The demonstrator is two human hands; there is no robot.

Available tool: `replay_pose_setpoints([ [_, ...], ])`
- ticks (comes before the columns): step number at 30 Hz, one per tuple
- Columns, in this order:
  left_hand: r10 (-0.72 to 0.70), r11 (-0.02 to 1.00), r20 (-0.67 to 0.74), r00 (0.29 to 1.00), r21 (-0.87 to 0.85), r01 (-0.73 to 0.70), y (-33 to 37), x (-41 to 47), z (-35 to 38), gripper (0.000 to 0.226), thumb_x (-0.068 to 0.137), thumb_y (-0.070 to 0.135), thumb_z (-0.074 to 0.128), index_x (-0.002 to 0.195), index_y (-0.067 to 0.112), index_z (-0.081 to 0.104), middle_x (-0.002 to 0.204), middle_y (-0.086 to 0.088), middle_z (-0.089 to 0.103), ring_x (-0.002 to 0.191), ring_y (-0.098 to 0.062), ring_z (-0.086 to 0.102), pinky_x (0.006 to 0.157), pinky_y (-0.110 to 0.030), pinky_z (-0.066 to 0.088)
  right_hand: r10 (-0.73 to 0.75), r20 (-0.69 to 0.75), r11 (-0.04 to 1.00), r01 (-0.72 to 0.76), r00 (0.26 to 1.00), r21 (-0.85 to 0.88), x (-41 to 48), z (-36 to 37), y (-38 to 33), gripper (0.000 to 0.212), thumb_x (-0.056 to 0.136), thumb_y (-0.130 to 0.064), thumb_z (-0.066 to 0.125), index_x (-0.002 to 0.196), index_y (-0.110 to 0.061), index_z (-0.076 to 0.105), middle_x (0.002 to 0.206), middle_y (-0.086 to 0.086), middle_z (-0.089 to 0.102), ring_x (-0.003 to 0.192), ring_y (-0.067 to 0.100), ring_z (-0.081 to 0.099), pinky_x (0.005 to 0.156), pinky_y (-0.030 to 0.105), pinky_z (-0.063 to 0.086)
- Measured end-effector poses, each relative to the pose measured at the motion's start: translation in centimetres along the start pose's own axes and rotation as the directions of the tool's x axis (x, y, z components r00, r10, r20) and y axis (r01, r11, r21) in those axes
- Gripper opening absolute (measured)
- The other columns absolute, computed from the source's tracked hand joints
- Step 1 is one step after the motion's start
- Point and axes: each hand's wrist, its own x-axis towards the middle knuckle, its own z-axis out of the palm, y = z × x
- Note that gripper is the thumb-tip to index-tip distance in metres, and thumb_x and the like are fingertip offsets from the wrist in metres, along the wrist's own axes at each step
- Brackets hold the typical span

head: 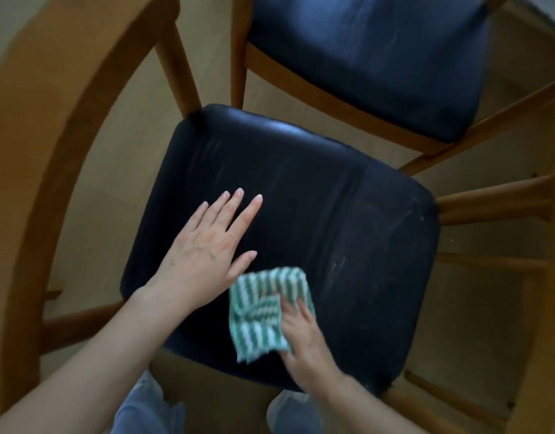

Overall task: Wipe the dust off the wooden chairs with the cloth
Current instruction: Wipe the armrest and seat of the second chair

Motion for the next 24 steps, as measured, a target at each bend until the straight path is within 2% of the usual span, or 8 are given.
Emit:
replay_pose_setpoints([
  [2, 0.002, 1.0, -0.001, 1.0, -0.019, -0.002, 0.0, -0.1, 0.0, 0.069, 0.089, 0.047, 0.039, 0.148, 0.019, 0.016, 0.148, -0.014, 0.036, 0.136, -0.028, 0.035, 0.111, -0.041, 0.028, 0.043, 0.186, 0.999, -0.043, 0.982, -0.008, -2.6, 0.5, -0.2, 0.052, 0.096, -0.046, 0.037, 0.142, -0.023, 0.042, 0.148, -0.016, 0.029, 0.141, -0.009, 0.002, 0.116, 0.025, -0.007],
  [4, 0.012, 1.0, -0.004, 1.0, -0.022, -0.012, 0.0, -0.1, -0.1, 0.073, 0.087, 0.044, 0.046, 0.148, 0.018, 0.016, 0.148, -0.015, 0.036, 0.136, -0.029, 0.036, 0.109, -0.043, 0.029, 0.026, 0.304, 0.999, -0.019, 0.952, -0.027, -4.0, 0.1, 0.0, 0.062, 0.083, -0.038, 0.033, 0.143, -0.02, 0.041, 0.149, -0.016, 0.026, 0.139, -0.011, -0.003, 0.114, 0.021, -0.011],
  [8, 0.009, 0.999, 0.03, 0.999, -0.054, -0.007, 0.0, -0.2, -0.2, 0.074, 0.086, 0.044, 0.045, 0.149, 0.019, 0.014, 0.149, -0.014, 0.034, 0.138, -0.029, 0.033, 0.111, -0.042, 0.026, 0.071, 0.535, 0.962, 0.084, 0.842, -0.259, -5.1, -1.3, 0.3, 0.043, 0.086, -0.038, 0.035, 0.115, -0.033, 0.066, 0.131, -0.022, 0.054, 0.132, -0.01, 0.028, 0.11, 0.016, 0.014],
  [12, 0.025, 0.995, 0.062, 0.998, -0.102, -0.019, 0.2, -0.4, 0.1, 0.072, 0.091, 0.046, 0.038, 0.145, 0.026, -0.005, 0.157, -0.009, 0.016, 0.145, -0.022, 0.015, 0.115, -0.033, 0.008, -0.014, 0.575, 0.978, 0.131, 0.818, -0.162, -5.8, -3.5, 0.4, 0.032, 0.086, -0.028, 0.045, 0.116, -0.025, 0.057, 0.118, -0.006, 0.067, 0.126, -0.004, 0.041, 0.101, 0.015, 0.023],
  [15, 0.079, 0.98, 0.125, 0.989, -0.191, -0.054, 0.2, -0.7, 0.4, 0.071, 0.089, 0.059, 0.024, 0.147, 0.026, -0.003, 0.158, -0.003, 0.01, 0.145, -0.015, 0.005, 0.113, -0.026, -0.002, 0.184, 0.456, 0.98, -0.128, 0.871, -0.151, -6.5, -5.0, 0.3, 0.029, 0.094, -0.033, 0.043, 0.114, -0.02, 0.059, 0.114, 0.002, 0.064, 0.11, 0.016, 0.054, 0.09, 0.023, 0.032],
  [18, 0.163, 0.884, 0.241, 0.957, -0.466, -0.033, 1.3, -0.7, -0.5, 0.098, 0.07, 0.086, 0.012, 0.148, 0.028, 0.018, 0.155, 0.007, 0.019, 0.139, 0.001, 0.003, 0.109, -0.012, -0.002, 0.421, 0.255, 0.86, -0.472, 0.871, 0.193, -5.2, -7.4, -1.6, 0.02, 0.096, -0.033, 0.048, 0.113, -0.034, 0.06, 0.109, -0.008, 0.067, 0.104, 0.01, 0.06, 0.089, 0.033, 0.046],
  [21, 0.267, 0.717, 0.482, 0.834, -0.678, 0.162, 4.3, -0.2, -2.0, 0.087, 0.071, 0.073, 0.049, 0.146, 0.04, 0.02, 0.149, 0.016, 0.026, 0.135, 0.007, 0.014, 0.108, -0.013, 0.014, 0.449, 0.073, 0.793, -0.434, 0.891, 0.428, -3.4, -9.7, -3.3, 0.027, 0.091, -0.043, 0.049, 0.111, -0.031, 0.063, 0.109, -0.008, 0.069, 0.102, 0.01, 0.063, 0.092, 0.04, 0.049],
  [24, 0.305, 0.618, 0.479, 0.823, -0.757, 0.212, 7.0, 1.1, -2.1, 0.082, 0.07, 0.048, 0.077, 0.137, 0.047, 0.031, 0.132, 0.022, 0.046, 0.123, 0.004, 0.04, 0.102, -0.019, 0.034, 0.412, -0.026, 0.839, -0.369, 0.911, 0.4, -2.0, -11.8, -4.6, 0.02, 0.092, -0.041, 0.051, 0.106, -0.032, 0.063, 0.1, -0.003, 0.069, 0.091, 0.015, 0.065, 0.085, 0.047, 0.05],
])
